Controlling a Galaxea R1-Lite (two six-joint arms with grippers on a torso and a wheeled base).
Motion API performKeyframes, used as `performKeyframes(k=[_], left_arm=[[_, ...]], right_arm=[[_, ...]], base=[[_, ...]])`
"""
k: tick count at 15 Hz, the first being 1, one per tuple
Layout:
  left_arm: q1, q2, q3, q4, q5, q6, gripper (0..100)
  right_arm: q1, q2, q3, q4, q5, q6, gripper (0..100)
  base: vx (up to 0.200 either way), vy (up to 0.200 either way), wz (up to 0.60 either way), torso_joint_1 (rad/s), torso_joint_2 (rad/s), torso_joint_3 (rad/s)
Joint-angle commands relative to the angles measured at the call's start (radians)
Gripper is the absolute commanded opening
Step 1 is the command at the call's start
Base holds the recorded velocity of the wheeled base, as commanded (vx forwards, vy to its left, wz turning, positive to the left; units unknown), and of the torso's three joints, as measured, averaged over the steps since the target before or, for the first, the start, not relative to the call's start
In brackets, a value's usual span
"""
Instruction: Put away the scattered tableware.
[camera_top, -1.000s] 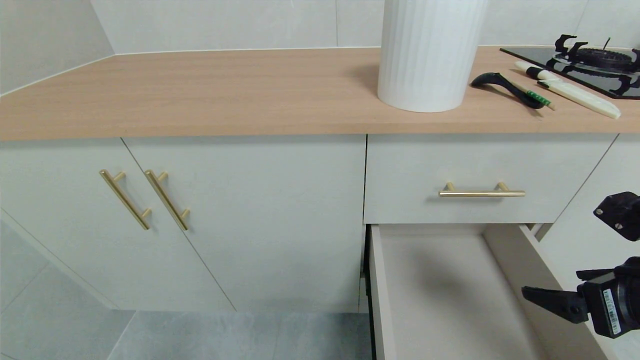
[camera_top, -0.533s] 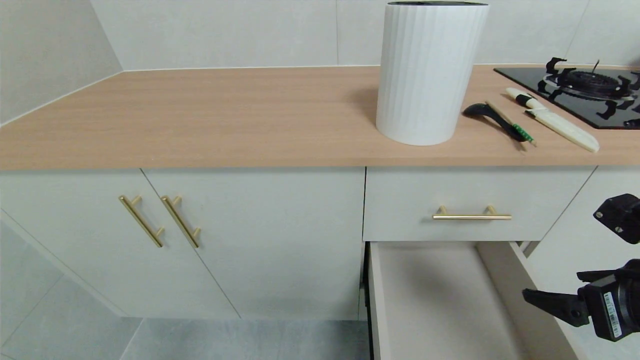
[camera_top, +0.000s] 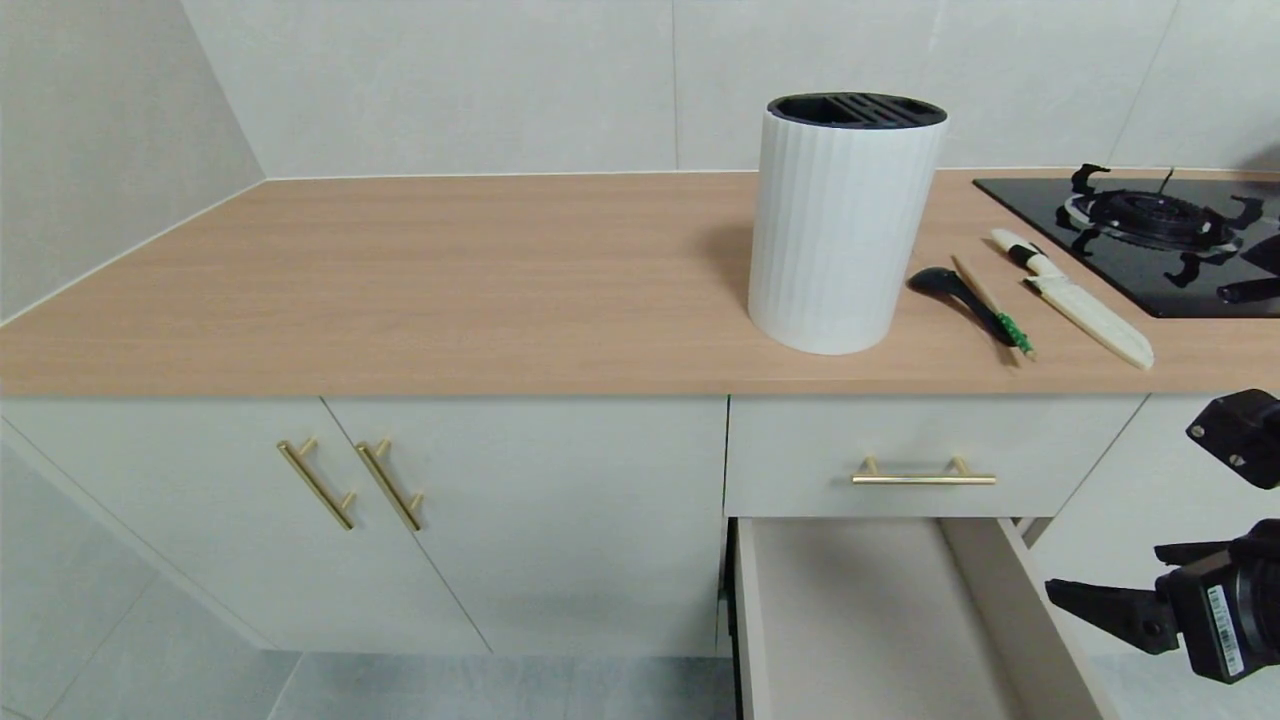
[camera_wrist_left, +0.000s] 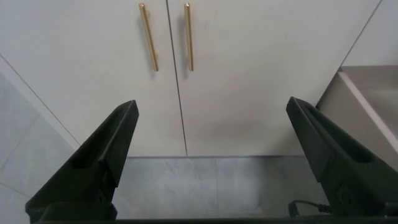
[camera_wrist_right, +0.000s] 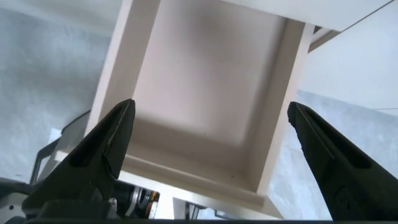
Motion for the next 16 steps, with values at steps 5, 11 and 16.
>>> performKeyframes(k=[5, 11, 16], left_arm=[[0.0, 0.002, 0.0, 0.0, 0.0, 0.0, 100], [0.0, 0.002, 0.0, 0.0, 0.0, 0.0, 100], [0.0, 0.0, 0.0, 0.0, 0.0, 0.0, 100]], right_arm=[[-0.044, 0.067, -0.333, 0.072, -0.005, -0.052, 100], [-0.087, 0.317, -0.658, 0.227, -0.026, 0.11, 100], [-0.12, 0.484, -0.75, 0.224, -0.2, 0.208, 100]], base=[[0.0, 0.0, 0.0, 0.007, -0.01, -0.01], [0.0, 0.0, 0.0, 0.0, 0.0, 0.0], [0.0, 0.0, 0.0, 0.0, 0.0, 0.0]])
